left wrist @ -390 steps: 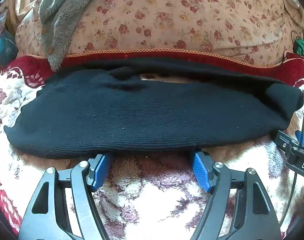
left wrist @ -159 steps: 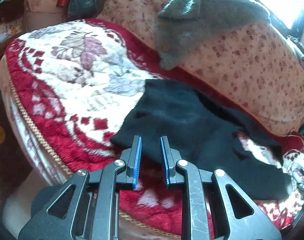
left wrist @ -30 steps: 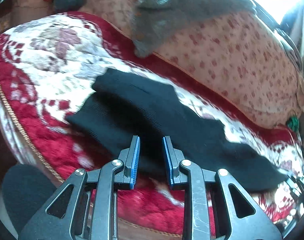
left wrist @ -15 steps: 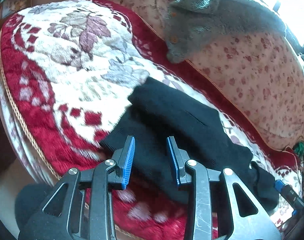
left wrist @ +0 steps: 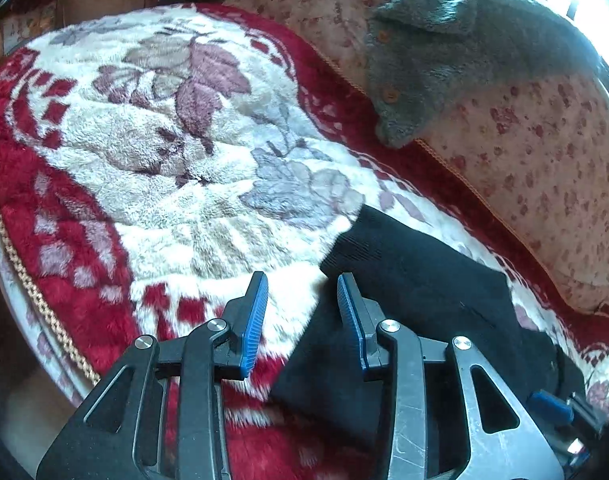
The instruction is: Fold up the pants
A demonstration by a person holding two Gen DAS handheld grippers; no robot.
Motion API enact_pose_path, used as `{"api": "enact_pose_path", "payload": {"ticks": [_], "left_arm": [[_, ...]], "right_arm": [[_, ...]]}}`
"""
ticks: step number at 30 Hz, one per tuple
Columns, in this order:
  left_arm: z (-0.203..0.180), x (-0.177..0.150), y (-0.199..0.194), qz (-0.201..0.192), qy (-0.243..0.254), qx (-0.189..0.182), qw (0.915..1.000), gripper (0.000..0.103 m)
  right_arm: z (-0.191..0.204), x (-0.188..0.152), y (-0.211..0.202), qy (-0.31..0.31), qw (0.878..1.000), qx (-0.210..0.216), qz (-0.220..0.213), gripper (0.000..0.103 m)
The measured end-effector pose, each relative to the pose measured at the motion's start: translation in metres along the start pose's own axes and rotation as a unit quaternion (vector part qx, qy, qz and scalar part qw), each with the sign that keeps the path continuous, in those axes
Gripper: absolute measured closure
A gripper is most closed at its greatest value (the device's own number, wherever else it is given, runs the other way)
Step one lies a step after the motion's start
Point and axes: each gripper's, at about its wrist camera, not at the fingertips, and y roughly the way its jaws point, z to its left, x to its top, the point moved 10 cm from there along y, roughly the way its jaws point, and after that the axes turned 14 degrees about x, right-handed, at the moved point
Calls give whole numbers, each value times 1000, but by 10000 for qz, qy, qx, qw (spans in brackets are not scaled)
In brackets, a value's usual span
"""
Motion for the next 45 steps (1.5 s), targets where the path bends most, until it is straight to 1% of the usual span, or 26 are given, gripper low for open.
{"api": "enact_pose_path", "payload": {"ticks": [3,6,7,8,9,10,11,12,13,15,17,19,22,24,27,28,31,32,34,35,36,37,38,40,43,45], "left_arm": [[4,4,11,101,-92,8,9999,68],[8,7,16,115,-131,65,9998,68],[9,8,18,119,-150,76,9998,68],[10,9,18,119,-156,81,9998,68],[10,10,19,112,-150,88,9998,68],[10,11,20,103,-137,96,9998,68],[11,12,21,89,-115,104,9998,68],[10,13,21,81,-102,98,9999,68],[9,14,22,86,-76,77,9999,68],[6,14,25,152,-25,-2,9999,68],[-1,10,26,281,26,-193,9994,68],[-8,5,25,408,126,-366,9984,68],[-19,-2,19,517,262,-618,9964,68],[-28,-2,20,552,374,-704,9953,68],[-40,2,23,647,318,-888,9934,68],[-47,2,25,773,238,-1056,9911,68],[-58,2,31,1053,31,-1308,9858,66],[-60,3,29,1118,-118,-1424,9834,66],[-59,7,22,1048,-357,-1638,9803,66],[-58,10,16,968,-442,-1741,9790,63],[-57,12,13,932,-491,-1796,9781,59],[-56,14,11,928,-540,-1841,9770,51],[-54,17,10,929,-650,-1884,9755,46],[-53,20,14,972,-753,-1906,9739,46],[-55,20,19,1203,-904,-1982,9685,46],[-52,23,13,1141,-1030,-2080,9660,46]], "right_arm": [[0,-2,10,-421,9982,-396,145,52],[-8,-7,29,-1088,9876,-1037,461,52],[-13,-6,32,-1208,9842,-1196,506,52],[-17,-4,35,-1267,9833,-1208,493,55],[-19,0,37,-1215,9854,-1107,450,59],[-25,7,35,-962,9910,-880,314,67],[-32,14,32,-643,9956,-664,161,71],[-42,22,28,-215,9990,-391,-29,72],[-54,30,24,192,9994,-191,-210,73],[-82,42,15,754,9958,-96,-505,74],[-103,49,11,1030,9930,-115,-564,74],[-114,53,10,1266,9901,14,-612,74],[-116,56,10,1340,9891,117,-603,74],[-114,55,11,1298,9898,162,-565,74],[-114,55,13,1320,9895,191,-560,74],[-114,55,12,1336,9892,207,-569,74],[-113,53,12,1329,9894,221,-548,74],[-112,52,12,1321,9896,213,-524,74],[-111,51,13,1285,9903,179,-488,72],[-111,51,14,1267,9907,175,-468,71],[-110,50,15,1242,9911,168,-445,70],[-109,50,15,1214,9916,158,-426,69],[-108,50,16,1199,9918,156,-417,69],[-109,49,17,1226,9915,177,-398,68],[-110,49,17,1244,9912,201,-409,68],[-110,48,16,1278,9908,212,-387,68]]}}
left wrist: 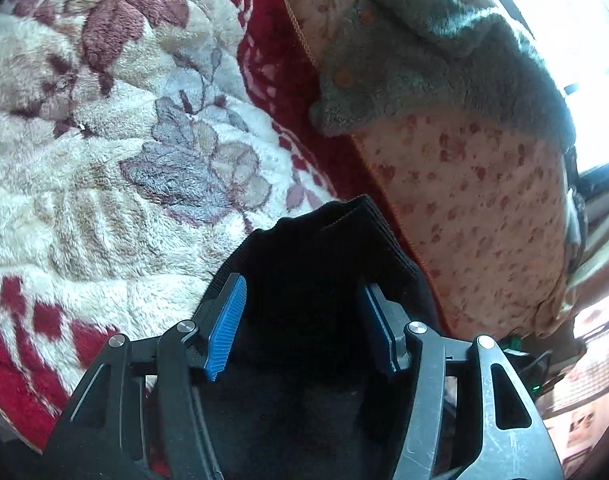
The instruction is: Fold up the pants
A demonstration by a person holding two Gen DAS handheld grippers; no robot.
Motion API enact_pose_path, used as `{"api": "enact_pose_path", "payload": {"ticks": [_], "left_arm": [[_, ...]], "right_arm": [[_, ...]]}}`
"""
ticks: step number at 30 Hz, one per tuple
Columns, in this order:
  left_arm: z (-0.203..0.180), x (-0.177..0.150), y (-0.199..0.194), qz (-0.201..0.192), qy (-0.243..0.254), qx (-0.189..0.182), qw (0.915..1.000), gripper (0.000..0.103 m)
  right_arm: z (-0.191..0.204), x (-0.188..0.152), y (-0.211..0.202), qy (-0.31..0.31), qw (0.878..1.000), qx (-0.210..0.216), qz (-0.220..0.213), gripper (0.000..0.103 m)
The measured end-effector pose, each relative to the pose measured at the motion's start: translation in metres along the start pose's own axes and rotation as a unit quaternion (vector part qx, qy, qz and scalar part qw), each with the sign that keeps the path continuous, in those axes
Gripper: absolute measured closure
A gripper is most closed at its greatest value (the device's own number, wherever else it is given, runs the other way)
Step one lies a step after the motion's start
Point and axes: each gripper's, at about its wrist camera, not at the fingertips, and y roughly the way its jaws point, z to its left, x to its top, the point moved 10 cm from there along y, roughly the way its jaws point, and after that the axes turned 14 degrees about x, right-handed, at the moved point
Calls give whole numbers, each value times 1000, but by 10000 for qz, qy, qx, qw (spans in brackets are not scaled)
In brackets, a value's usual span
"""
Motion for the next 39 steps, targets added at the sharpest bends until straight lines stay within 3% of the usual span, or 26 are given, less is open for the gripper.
{"api": "enact_pose_path", "payload": {"ticks": [4,6,13,19,27,28,29,31,34,39], "left_arm": [[0,6,-16,-335,48,-2,9994,44],[0,8,-13,-317,40,-7,9995,40],[-6,10,5,-150,-92,-33,9998,39],[-17,16,-10,-470,-6,-124,9988,38],[-28,5,26,15,45,1,10000,38],[-30,4,25,-15,135,54,9999,44],[-34,2,23,-76,310,133,9994,60],[-40,-2,17,-145,617,266,9976,83],[-44,-2,-6,-389,755,252,9961,88],[-37,-7,-46,-427,805,143,9957,89]], "right_arm": [[2,-2,0,-39,10000,-15,47,65],[4,-4,1,-101,9999,-43,86,63],[5,-8,4,-123,9998,-69,138,62],[7,-9,4,-179,9997,-73,167,60],[10,-10,4,-356,9992,-17,168,62],[12,-10,4,-511,9985,-24,169,72],[14,-10,3,-629,9979,-38,165,81],[19,-9,0,-771,9970,23,109,87],[29,-11,-7,-755,9969,221,46,91],[59,-22,-22,-865,9948,533,75,91]]}}
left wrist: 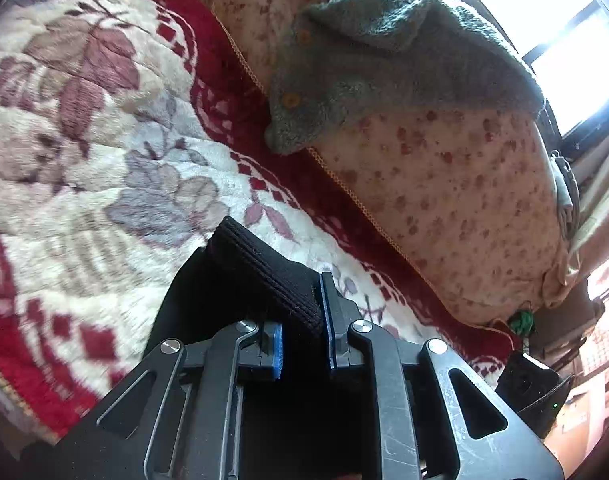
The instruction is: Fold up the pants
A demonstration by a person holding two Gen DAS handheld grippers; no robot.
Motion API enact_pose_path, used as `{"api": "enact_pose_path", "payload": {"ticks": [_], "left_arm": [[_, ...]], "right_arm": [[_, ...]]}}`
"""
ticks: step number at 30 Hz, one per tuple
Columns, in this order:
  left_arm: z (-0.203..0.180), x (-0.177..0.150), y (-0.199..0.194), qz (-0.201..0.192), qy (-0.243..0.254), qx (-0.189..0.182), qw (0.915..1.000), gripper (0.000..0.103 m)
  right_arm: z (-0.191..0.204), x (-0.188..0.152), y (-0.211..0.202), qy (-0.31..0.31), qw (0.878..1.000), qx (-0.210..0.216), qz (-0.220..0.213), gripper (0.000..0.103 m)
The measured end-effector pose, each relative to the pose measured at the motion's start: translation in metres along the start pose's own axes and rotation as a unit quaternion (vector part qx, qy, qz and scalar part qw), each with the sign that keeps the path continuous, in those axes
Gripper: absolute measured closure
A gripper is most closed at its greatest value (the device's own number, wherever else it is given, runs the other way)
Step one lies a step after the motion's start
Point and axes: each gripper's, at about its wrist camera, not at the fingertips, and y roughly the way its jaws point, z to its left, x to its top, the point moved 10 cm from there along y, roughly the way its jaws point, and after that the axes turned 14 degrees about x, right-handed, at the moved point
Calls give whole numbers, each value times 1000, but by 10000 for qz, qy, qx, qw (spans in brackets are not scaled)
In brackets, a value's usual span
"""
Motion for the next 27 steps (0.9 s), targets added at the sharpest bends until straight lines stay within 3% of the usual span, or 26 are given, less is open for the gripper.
{"api": "enact_pose_path", "payload": {"ticks": [3,7,9,12,15,17,21,24,27], "left_arm": [[17,-15,-9,195,-64,89,9997,89],[47,-44,4,457,-84,520,9976,89],[70,-58,15,489,-108,1026,9935,88],[83,-68,16,432,-207,1058,9932,80],[88,-62,3,195,-271,1210,9921,73],[88,-56,-6,-38,-258,1405,9897,73],[77,-49,-24,-430,-78,1602,9861,73],[58,-48,-36,-683,86,1586,9849,73],[34,-49,-45,-820,213,1452,9858,73]], "right_arm": [[21,-12,1,-143,9997,110,159,91],[35,-41,16,-225,9982,119,534,90],[30,-60,26,-151,9966,20,806,86],[25,-84,33,148,9933,51,1143,77],[26,-84,17,324,9954,247,867,77],[22,-79,5,343,9970,221,653,69],[2,-91,5,573,9953,9,780,64],[4,-82,-18,679,9970,80,370,65],[-5,-70,-60,645,9976,-253,-75,65]]}}
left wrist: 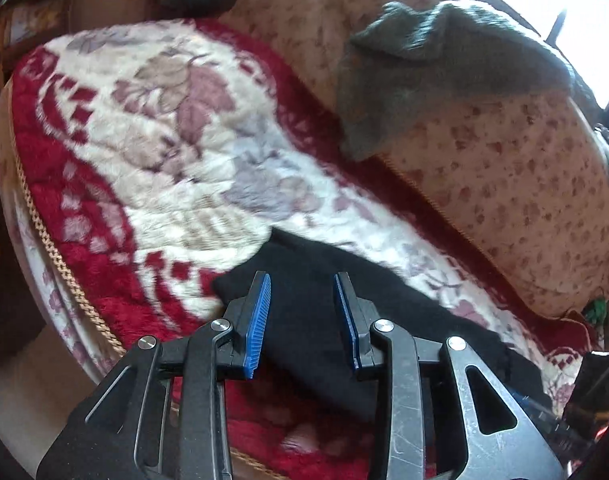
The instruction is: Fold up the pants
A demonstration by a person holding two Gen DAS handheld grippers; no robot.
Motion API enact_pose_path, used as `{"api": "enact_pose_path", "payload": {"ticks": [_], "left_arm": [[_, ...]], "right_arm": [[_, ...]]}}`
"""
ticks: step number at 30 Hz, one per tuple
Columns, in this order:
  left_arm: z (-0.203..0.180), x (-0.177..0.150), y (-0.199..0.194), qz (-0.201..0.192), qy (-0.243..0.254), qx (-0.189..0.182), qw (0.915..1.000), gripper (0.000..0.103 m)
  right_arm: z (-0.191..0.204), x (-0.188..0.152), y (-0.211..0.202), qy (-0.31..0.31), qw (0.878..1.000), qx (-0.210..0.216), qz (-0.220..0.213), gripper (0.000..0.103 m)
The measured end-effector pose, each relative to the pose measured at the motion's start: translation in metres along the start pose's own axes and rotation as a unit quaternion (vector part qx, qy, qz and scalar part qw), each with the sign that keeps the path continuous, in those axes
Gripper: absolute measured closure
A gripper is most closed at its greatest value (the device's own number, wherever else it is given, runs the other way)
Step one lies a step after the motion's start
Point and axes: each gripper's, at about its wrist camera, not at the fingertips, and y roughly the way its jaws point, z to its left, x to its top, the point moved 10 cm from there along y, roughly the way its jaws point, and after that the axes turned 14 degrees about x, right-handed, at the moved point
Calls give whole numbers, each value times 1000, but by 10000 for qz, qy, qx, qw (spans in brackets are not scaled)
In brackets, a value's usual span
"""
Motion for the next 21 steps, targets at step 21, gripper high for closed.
{"api": "enact_pose_path", "payload": {"ticks": [21], "left_arm": [[-242,-147,-4,1584,1870,-1760,9534,54]], "right_arm": [[-86,10,-134,-99,9810,-1874,-491,55]]}}
